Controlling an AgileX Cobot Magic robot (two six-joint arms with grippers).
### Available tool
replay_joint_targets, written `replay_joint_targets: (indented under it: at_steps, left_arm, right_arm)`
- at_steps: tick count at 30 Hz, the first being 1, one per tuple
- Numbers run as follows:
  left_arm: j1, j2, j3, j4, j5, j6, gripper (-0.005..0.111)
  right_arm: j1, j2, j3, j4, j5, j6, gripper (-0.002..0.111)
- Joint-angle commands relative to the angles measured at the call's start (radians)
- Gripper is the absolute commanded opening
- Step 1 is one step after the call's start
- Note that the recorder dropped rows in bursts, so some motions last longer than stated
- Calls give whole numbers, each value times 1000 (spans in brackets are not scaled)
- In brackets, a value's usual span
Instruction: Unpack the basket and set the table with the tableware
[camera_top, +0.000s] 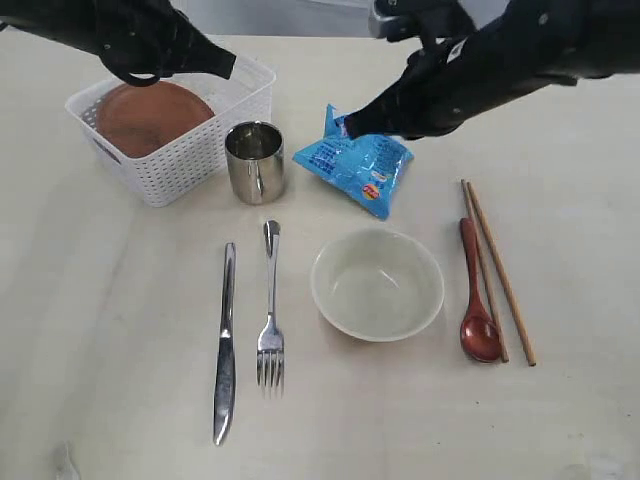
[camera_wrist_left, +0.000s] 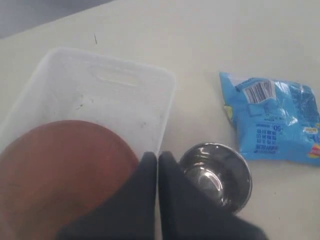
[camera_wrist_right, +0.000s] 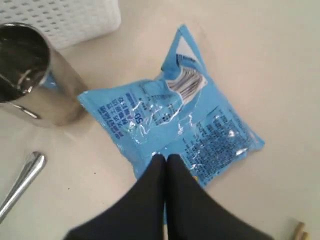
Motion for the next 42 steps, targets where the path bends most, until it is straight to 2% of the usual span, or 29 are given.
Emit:
replay_joint_targets:
  at_steps: [1, 5, 10, 13, 17, 19, 20, 24, 25, 28, 33, 42]
  left_arm:
    - [2, -10, 4, 14, 67, 1, 2]
    - [41, -10, 4, 26, 101, -89, 2]
    - [162, -8, 0, 33, 122, -210, 2]
    - [231, -8, 0, 33, 207, -222, 2]
    - [273, -8, -2, 33, 243, -222, 3]
    - [279, 3, -33, 36, 290, -207, 12]
    - [279, 16, -60, 35, 322, -189, 21]
    - [279, 111, -210, 36, 497, -137, 67]
    - [279, 134, -241, 46, 528, -134, 70]
    - [279, 211, -332, 81, 614, -136, 67]
    - [279, 316, -429, 87, 605, -140, 64]
    - [279, 382, -457, 94, 600, -140, 64]
  right_arm:
    - [-34, -173, 36, -88, 51, 7, 0]
    - [-84, -296, 98, -93, 47, 4, 0]
    - [-120, -392, 134, -92, -1, 3, 0]
    - [-120, -426, 144, -92, 0, 3, 0]
    - [-120, -443, 148, -92, 0, 3, 0]
    - [-120, -443, 148, -92, 10, 3, 0]
    - [-120, -443, 148, -89, 14, 3, 0]
    - [-120, -443, 148, -84, 26, 3, 0]
    - [-120, -443, 148, -84, 31, 3, 0]
    - [-120, -443, 148, -84, 32, 3, 0]
    - [-120, -443, 148, -84, 33, 3, 0]
    - [-120, -443, 148, -84, 31, 3, 0]
